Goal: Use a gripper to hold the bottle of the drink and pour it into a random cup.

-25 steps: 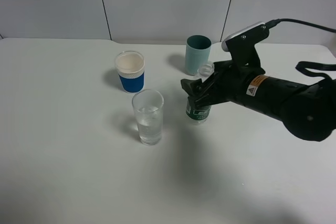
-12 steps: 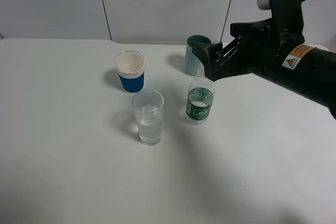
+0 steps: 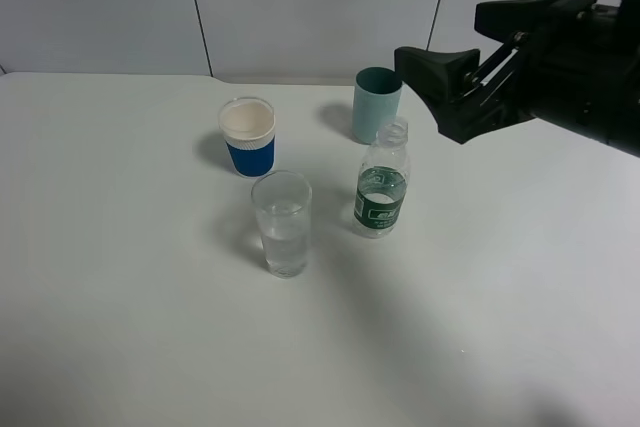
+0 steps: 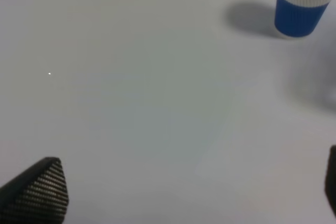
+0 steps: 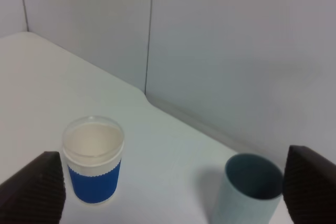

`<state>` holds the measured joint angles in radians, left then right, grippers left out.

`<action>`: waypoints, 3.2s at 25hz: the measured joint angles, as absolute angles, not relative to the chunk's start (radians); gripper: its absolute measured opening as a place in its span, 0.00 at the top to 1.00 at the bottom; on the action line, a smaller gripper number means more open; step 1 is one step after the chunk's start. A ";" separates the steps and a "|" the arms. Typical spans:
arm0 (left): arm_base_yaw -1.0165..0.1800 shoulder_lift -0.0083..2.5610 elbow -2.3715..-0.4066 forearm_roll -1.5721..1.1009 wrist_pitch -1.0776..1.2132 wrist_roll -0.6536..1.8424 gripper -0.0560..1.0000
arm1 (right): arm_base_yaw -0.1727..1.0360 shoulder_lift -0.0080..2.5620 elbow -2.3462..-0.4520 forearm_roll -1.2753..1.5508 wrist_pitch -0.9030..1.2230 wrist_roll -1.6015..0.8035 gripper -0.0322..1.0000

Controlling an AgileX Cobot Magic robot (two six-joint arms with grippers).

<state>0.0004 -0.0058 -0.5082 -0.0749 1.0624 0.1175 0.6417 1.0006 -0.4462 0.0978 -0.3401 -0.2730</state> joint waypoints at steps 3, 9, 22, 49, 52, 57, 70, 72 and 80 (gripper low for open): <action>0.000 -0.006 -0.508 -0.075 1.062 0.117 0.01 | 0.631 0.939 -0.446 0.072 -0.299 -0.312 0.18; 0.000 -0.006 -0.508 -0.075 1.062 0.117 0.01 | 0.471 0.844 -0.446 0.042 -0.229 -0.337 0.18; 0.000 -0.006 -0.508 -0.075 1.062 0.117 0.01 | 0.273 0.610 -0.473 0.054 0.057 -0.283 0.18; 0.000 -0.006 -0.508 -0.075 1.062 0.117 0.01 | 0.273 0.070 -0.573 -0.164 0.919 0.075 0.18; 0.000 -0.006 -0.508 -0.075 1.062 0.117 0.01 | 0.273 0.055 -0.573 -0.162 0.994 0.075 0.18; 0.000 -0.006 -0.508 -0.075 1.062 0.117 0.01 | 0.273 0.045 -0.571 -0.111 1.044 0.075 0.18; 0.000 -0.006 -0.508 -0.075 1.062 0.117 0.01 | 0.273 -0.003 -0.478 -0.059 1.053 0.073 0.18; 0.000 -0.006 -0.508 -0.075 1.062 0.117 0.01 | 0.273 -0.003 -0.478 -0.059 1.053 0.073 0.18; 0.000 -0.006 -0.508 -0.075 1.062 0.117 0.01 | 0.273 -0.003 -0.478 -0.059 1.053 0.073 0.18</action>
